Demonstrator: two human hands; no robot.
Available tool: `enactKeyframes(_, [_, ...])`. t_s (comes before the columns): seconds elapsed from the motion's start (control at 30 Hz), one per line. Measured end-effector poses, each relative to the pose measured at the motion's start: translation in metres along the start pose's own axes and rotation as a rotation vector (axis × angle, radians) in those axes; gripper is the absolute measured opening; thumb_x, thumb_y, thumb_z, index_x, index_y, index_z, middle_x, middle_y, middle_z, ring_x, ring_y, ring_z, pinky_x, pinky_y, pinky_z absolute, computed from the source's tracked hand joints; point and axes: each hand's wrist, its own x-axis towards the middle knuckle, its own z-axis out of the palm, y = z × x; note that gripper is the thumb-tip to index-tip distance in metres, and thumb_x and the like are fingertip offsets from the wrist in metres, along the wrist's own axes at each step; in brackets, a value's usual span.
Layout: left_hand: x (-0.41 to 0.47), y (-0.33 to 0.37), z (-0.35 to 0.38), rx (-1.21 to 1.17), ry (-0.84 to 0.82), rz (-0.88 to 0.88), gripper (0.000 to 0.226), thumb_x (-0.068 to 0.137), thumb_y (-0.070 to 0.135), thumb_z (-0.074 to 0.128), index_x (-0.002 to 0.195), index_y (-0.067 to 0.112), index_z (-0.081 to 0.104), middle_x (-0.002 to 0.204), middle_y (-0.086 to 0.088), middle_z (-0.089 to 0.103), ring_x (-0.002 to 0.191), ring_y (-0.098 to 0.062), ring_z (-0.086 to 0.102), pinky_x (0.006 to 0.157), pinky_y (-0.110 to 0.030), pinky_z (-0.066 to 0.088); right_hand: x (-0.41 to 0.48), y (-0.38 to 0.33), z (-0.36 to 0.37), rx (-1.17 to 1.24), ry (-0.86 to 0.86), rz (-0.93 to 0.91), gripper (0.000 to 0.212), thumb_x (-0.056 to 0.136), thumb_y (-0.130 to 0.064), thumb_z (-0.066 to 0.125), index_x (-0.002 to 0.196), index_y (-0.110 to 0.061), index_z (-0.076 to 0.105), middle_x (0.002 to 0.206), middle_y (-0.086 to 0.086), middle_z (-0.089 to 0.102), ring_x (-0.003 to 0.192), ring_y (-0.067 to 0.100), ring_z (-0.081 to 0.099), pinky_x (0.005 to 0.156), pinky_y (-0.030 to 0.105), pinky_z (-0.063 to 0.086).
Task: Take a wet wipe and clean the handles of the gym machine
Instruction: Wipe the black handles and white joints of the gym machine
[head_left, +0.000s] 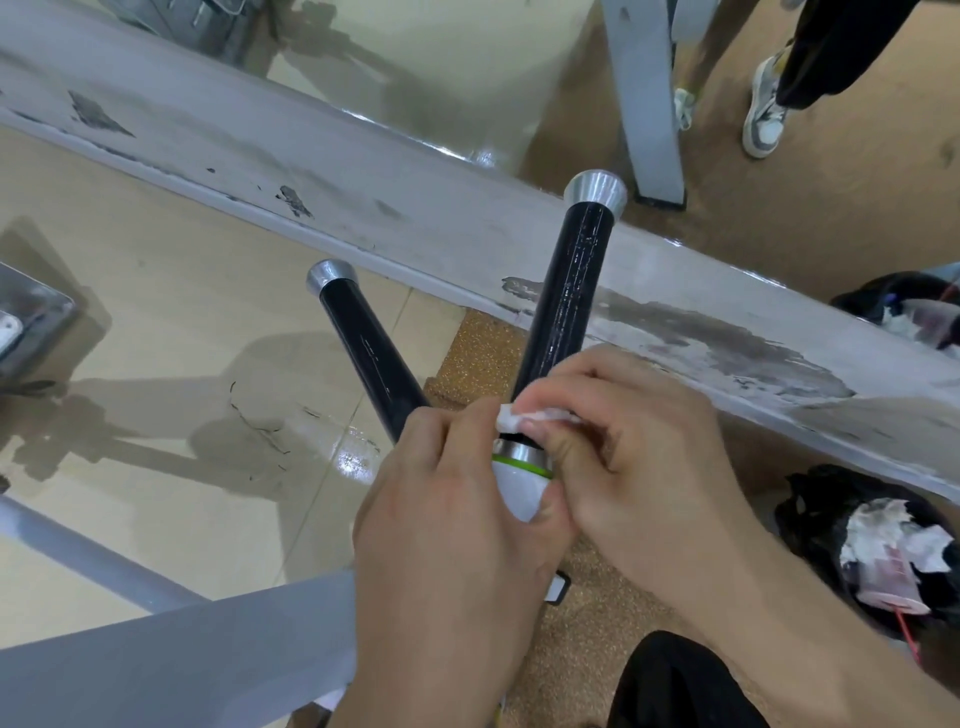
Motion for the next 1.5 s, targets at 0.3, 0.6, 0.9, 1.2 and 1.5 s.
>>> enactKeyframes(0.3, [-0.002, 0.001, 0.002, -0.032, 0.036, -0.013, 0.038, 0.065, 0.055, 0.057, 0.098, 0.035, 0.058, 0.080, 0.016, 0.044, 0.063, -0.006, 0.048, 0.055, -0.008, 0.025, 0.007, 0.007, -0.006, 0.067, -0.008, 0.069, 0.008, 0.083, -0.020, 0.065, 0.079, -0.024, 0.071, 0.081, -0.011, 0.062, 0.073, 0.001, 0.055, 0.068, 0.009, 0.038])
enactKeyframes(0.6, [-0.001, 0.001, 0.001, -0.032, 0.044, -0.018, 0.040, 0.064, 0.054, 0.061, 0.099, 0.035, 0.057, 0.080, 0.016, 0.047, 0.063, -0.007, 0.050, 0.051, -0.018, 0.032, 0.018, 0.005, -0.002, -0.057, 0.055, 0.082, 0.007, 0.082, -0.013, 0.066, 0.082, -0.018, 0.071, 0.084, -0.005, 0.062, 0.071, 0.002, 0.051, 0.069, 0.006, 0.037])
enactKeyframes(0.9, [-0.002, 0.001, -0.003, -0.064, -0.015, -0.026, 0.058, 0.064, 0.054, 0.066, 0.115, 0.037, 0.045, 0.086, 0.017, 0.051, 0.073, -0.007, 0.055, 0.055, -0.015, 0.033, 0.031, -0.013, -0.010, -0.294, -0.283, -0.075, 0.014, 0.081, -0.008, 0.062, 0.081, -0.019, 0.071, 0.086, -0.003, 0.060, 0.075, 0.017, 0.059, 0.066, 0.037, 0.051])
enactKeyframes(1.2, [0.004, 0.001, -0.006, 0.021, -0.050, 0.042, 0.047, 0.069, 0.057, 0.053, 0.112, 0.038, 0.051, 0.078, 0.013, 0.046, 0.058, -0.008, 0.049, 0.047, -0.020, 0.034, 0.019, -0.001, -0.008, -0.096, -0.085, 0.076, 0.012, 0.087, -0.021, 0.059, 0.082, -0.021, 0.069, 0.084, -0.009, 0.061, 0.072, 0.002, 0.051, 0.071, 0.003, 0.033])
enactKeyframes(1.5, [0.003, 0.003, -0.008, 0.023, -0.102, 0.059, 0.042, 0.076, 0.056, 0.051, 0.113, 0.037, 0.050, 0.088, 0.014, 0.049, 0.068, -0.009, 0.053, 0.052, -0.024, 0.039, 0.015, 0.005, 0.007, -0.013, 0.126, 0.140, 0.010, 0.084, -0.012, 0.062, 0.086, -0.017, 0.071, 0.085, -0.008, 0.059, 0.072, -0.003, 0.049, 0.070, 0.002, 0.034])
